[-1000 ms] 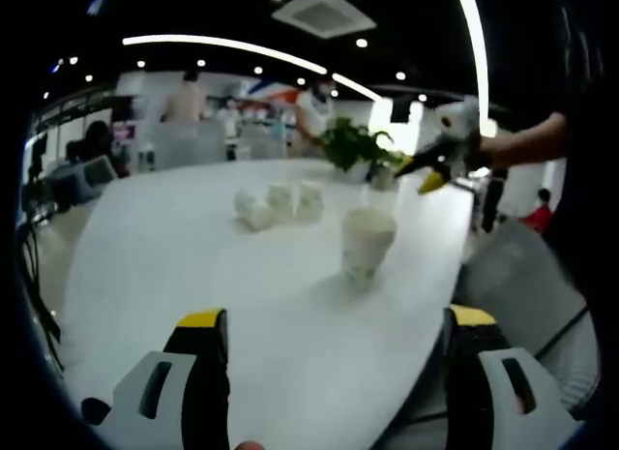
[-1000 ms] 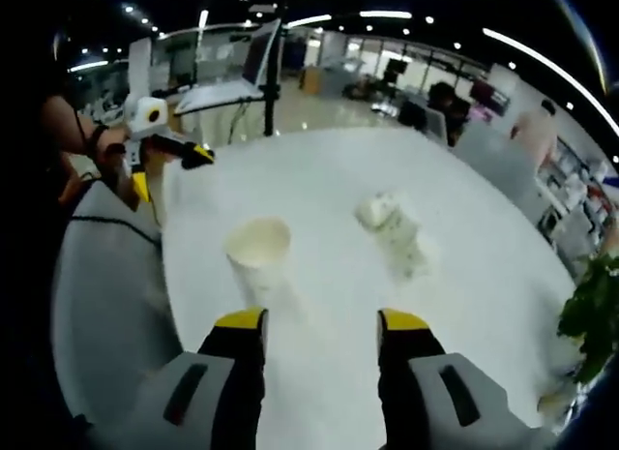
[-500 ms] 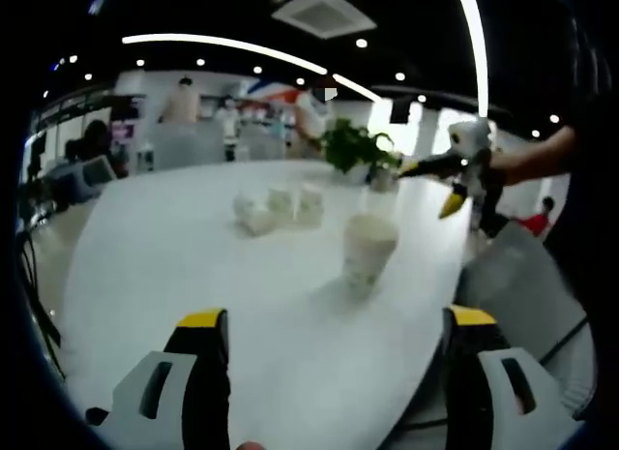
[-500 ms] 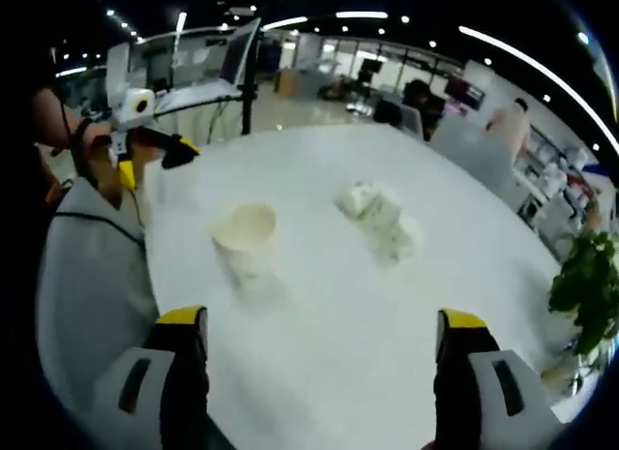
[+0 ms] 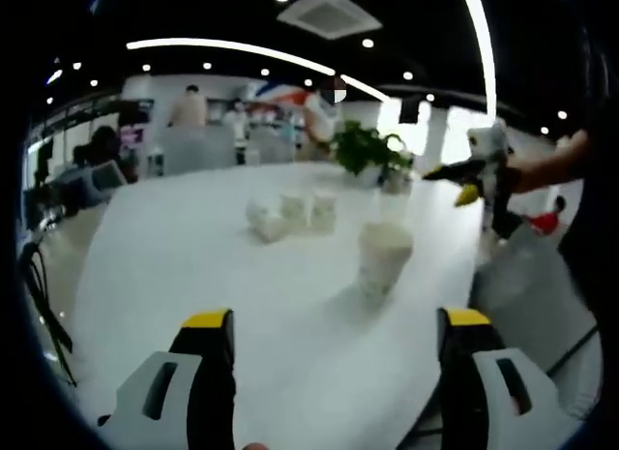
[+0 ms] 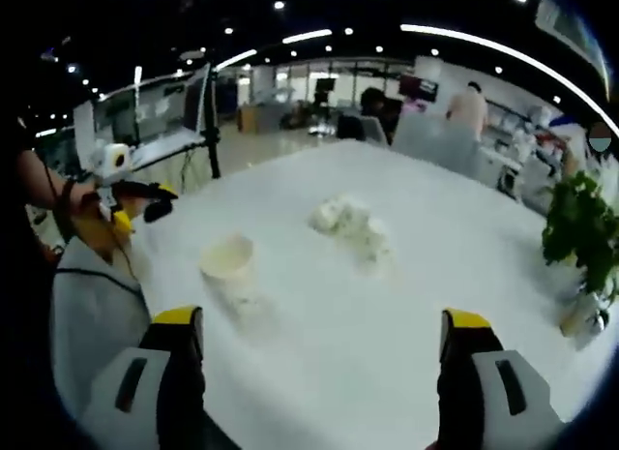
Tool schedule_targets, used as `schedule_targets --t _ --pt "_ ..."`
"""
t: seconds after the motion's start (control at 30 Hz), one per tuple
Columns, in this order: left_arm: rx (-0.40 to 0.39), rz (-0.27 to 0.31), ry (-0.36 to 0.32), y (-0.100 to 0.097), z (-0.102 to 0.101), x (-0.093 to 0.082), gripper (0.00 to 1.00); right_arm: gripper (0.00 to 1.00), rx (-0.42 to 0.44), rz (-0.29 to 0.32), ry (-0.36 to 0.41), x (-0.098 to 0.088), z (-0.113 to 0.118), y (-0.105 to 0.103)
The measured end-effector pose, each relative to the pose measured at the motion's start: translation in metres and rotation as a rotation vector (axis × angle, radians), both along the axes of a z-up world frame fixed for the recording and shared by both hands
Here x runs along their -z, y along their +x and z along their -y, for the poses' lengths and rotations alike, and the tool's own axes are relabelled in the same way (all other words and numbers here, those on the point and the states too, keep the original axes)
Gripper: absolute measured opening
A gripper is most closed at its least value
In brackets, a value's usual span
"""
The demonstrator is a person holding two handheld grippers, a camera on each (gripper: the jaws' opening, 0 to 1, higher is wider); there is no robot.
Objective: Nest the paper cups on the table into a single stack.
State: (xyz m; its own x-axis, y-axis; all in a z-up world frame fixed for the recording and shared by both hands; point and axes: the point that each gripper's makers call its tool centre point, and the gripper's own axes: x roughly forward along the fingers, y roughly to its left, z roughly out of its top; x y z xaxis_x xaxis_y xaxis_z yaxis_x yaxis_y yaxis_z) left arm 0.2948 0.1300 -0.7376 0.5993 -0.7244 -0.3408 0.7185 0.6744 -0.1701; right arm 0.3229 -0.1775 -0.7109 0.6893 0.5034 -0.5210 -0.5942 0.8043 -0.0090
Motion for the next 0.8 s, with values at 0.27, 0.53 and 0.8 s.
schedule_targets --t 0.27,0.53,0.8 --pt "0.005 0.002 0.013 0.005 0.001 0.001 0.85 1.0 -0.011 0.023 -0.008 -0.005 0.0 -0.005" --pt "-0.027 0.025 0.044 0.018 -0.005 -0.004 0.84 1.0 0.002 0.022 -0.037 -0.004 0.008 -0.005" --pt "-0.111 0.043 0.038 0.039 -0.012 -0.013 0.82 1.0 -0.015 0.012 -0.033 0.001 0.005 -0.011"
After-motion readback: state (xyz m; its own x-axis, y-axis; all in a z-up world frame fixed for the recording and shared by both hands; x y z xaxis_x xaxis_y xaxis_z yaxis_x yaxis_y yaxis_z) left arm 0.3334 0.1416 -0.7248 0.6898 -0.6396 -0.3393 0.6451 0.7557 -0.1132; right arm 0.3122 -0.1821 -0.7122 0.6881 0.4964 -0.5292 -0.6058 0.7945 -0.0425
